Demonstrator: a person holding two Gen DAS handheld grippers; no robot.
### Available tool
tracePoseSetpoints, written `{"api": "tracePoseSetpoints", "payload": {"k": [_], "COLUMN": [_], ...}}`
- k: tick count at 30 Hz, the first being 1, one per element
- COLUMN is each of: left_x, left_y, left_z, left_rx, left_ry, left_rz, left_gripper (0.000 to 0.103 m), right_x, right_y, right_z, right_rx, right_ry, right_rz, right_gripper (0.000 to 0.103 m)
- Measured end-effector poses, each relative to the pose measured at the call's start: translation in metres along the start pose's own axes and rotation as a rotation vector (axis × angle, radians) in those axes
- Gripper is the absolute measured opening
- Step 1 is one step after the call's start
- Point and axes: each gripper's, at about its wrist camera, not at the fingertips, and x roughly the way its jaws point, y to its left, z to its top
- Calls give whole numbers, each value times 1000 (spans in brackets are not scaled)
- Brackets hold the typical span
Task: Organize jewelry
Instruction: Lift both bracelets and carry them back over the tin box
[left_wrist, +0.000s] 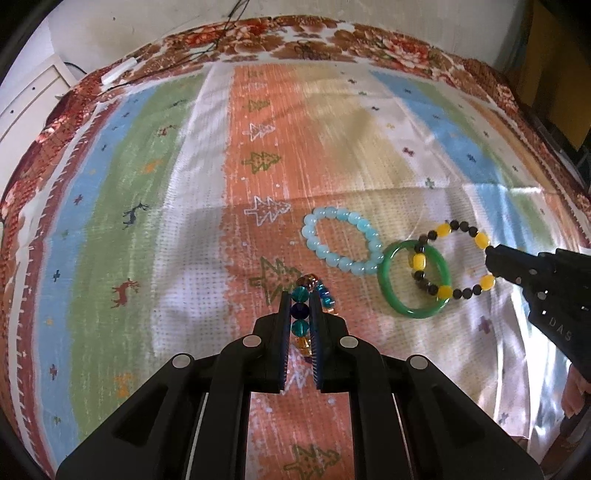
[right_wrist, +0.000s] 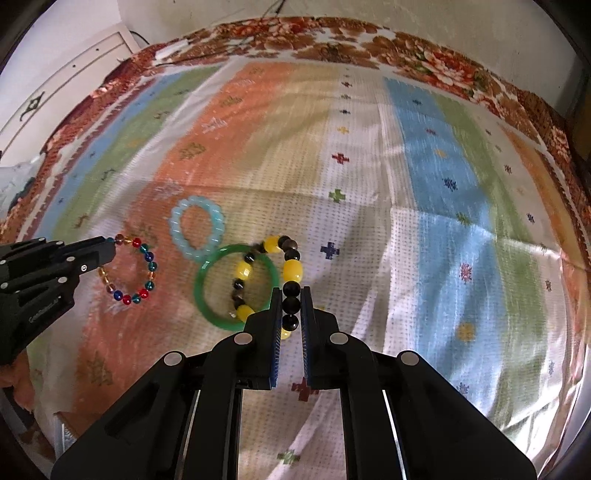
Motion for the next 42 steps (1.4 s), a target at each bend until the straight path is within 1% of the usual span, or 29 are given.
{"api": "tracePoseSetpoints", "payload": {"k": [7,17,20,25,31,34,42], "left_x": [-16,-35,-39,-42,-50,-54,-70], "left_y": [8,10,9,9,1,-2,-12], "left_z": [-2,-6,-8,-12,-17,-18,-25], "left_rx": [-29,-36,-32,-35,-20,-9,0], "left_ry": [-28,-56,-51,-53,-72,-77,-109], "left_rz": [-7,-19,-38,-30,-26,-27,-44], "left_gripper": [9,9,9,9,9,9,9], "right_x": [-21,-45,-51,-59,-69,-79,-107], "right_y": [10,18,21,24,26,27,31], "right_z": [0,-3,-7,-14,-26,-30,-39], "right_rx": [-12,-23,-30,-36,-48,-55,-67], "right_ry": [-40,-75,-83,-87,-86,-104,-157], "right_rz": [21,39,46,54,67,60,79], "right_gripper": [10,10,10,10,10,10,10]}}
